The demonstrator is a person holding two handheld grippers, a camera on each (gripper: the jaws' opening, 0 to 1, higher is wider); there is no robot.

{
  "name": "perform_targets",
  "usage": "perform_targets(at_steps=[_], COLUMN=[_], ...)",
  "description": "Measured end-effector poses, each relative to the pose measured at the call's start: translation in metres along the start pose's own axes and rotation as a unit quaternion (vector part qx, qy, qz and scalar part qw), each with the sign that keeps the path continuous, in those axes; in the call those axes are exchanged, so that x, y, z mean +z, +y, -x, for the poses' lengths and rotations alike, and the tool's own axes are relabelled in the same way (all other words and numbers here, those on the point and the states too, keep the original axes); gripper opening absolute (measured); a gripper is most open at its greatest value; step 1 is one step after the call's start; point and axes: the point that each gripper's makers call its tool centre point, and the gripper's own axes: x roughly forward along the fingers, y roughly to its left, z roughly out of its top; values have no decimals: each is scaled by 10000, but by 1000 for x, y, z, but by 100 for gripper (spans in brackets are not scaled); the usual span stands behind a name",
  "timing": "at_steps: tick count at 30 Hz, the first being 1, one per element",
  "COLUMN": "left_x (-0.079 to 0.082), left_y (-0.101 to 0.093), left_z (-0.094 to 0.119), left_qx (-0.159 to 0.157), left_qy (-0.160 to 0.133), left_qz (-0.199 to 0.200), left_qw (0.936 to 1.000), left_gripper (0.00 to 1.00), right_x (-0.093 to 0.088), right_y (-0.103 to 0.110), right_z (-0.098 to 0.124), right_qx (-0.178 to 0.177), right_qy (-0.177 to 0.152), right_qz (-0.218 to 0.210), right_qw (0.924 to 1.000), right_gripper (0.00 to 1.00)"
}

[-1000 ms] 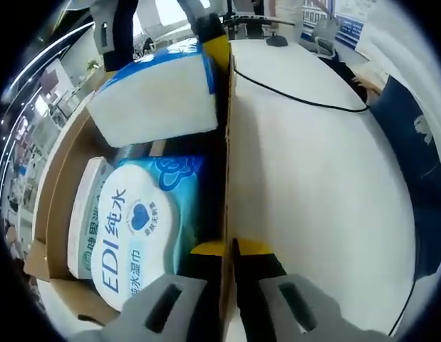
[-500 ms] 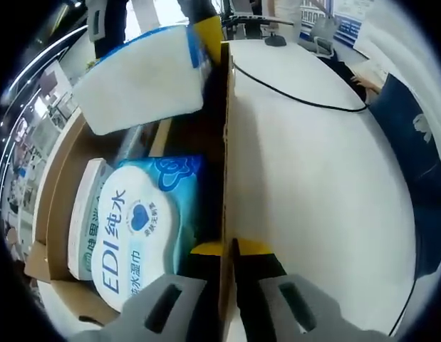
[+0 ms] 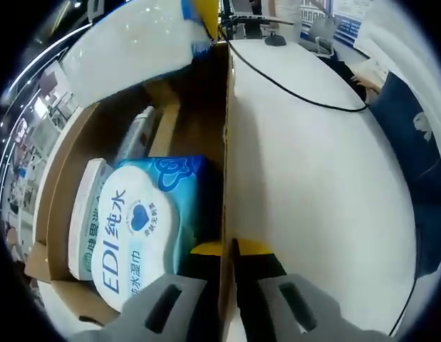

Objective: Operate the shoe box by opening the lid, removing the specified soft item, and placing it in the target area until the item is outside and the box remains undamaged.

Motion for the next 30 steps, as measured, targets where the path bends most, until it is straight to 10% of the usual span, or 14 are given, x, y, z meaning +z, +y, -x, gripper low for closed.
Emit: perform_targets(at_steps=[30], left_x=[1], left_y=[0], left_z=[0], left_qx=[2], left_qy=[-1], left_qz=[-11], left_qw=[10000], left_gripper=[1], right_x=[-61], right_y=[6], right_z=[33], right_qx=[-227], right_qy=[135], right_qz=[-254], right_qw=[9993], right_gripper=[64])
